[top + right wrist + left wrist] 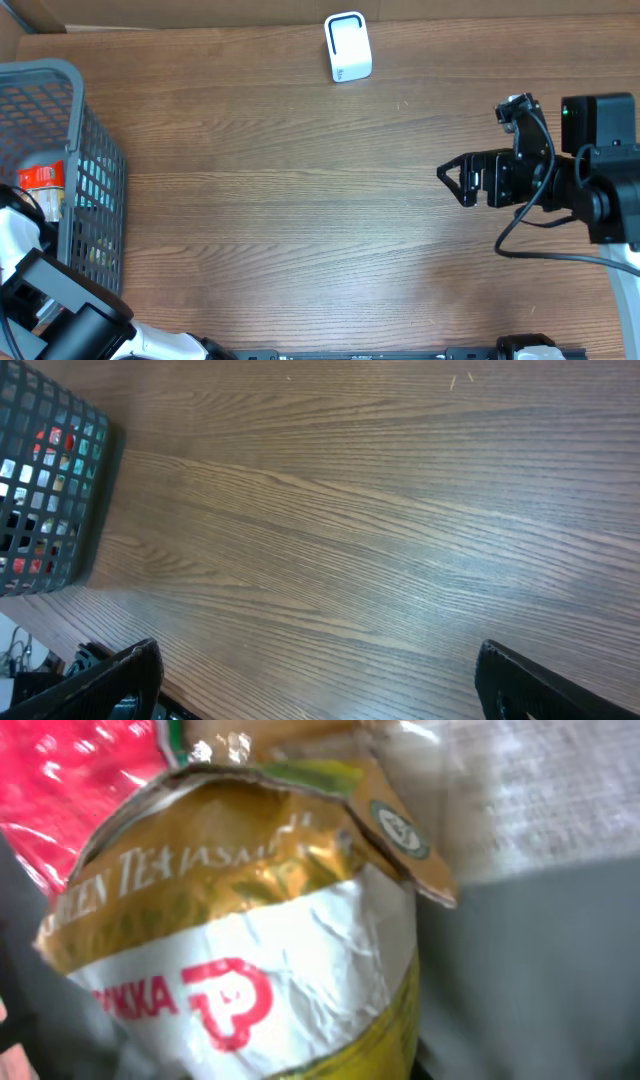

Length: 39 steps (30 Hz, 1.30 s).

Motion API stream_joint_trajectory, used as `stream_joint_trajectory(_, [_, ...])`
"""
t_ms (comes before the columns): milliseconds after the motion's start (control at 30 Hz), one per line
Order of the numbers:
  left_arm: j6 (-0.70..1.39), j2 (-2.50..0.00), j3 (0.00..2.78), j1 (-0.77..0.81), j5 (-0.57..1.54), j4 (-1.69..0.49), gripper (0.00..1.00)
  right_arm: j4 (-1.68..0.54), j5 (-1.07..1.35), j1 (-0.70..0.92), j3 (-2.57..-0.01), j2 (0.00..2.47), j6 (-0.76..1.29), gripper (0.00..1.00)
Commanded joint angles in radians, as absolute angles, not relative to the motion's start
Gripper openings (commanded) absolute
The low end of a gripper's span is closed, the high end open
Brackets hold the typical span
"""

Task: Scan the item barcode
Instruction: 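Grasp the yellow Pokka tea pouch with the left gripper and lift it out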

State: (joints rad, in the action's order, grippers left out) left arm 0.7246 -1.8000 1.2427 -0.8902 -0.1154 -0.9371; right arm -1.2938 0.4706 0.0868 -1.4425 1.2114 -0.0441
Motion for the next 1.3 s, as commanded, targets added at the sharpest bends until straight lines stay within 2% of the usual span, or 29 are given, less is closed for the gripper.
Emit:
stream_joint_trajectory(0, [0.612,-1.796,1.375,-0.889,-0.023,-0.997,0.04,-1.288,0.469,0.090,-1.466,1.227,-0.041,1.00])
stream_joint_trajectory(333, [0.430,-1.764,1.911,-0.889,0.153,-1.327,0.04,-1.280,0.469,0.090,-1.466,1.262,-0.041,1.00])
stream_joint_trajectory(433, [0.338,-1.731,2.129,-0.877,0.289,-1.424,0.04,-1.262,0.469,0.090,-1.466,1.262,-0.041,1.00])
stream_joint_trajectory(567, [0.278,-1.670,2.271,-0.822,0.443,-1.522,0.04,-1.254,0.469,0.090,-1.466,1.262,-0.041,1.00])
stream_joint_trajectory(733, [0.246,-1.573,2.279,-0.611,0.406,-1.567,0.04,-1.242,0.469,0.090,-1.466,1.262,-0.041,1.00])
stream_joint_trajectory(967, [0.285,-1.603,2.225,-0.193,0.278,-1.598,0.04,-1.243,0.469,0.090,-1.466,1.262,-0.041,1.00])
stream_joint_trajectory(1100, [0.382,-1.673,2.104,0.037,0.213,-1.523,0.04,-1.243,0.469,0.090,-1.466,1.262,-0.041,1.00])
stream_joint_trajectory(1267, [0.505,-1.792,1.972,0.245,0.210,-1.359,0.04,-1.243,0.469,0.090,-1.466,1.262,-0.041,1.00])
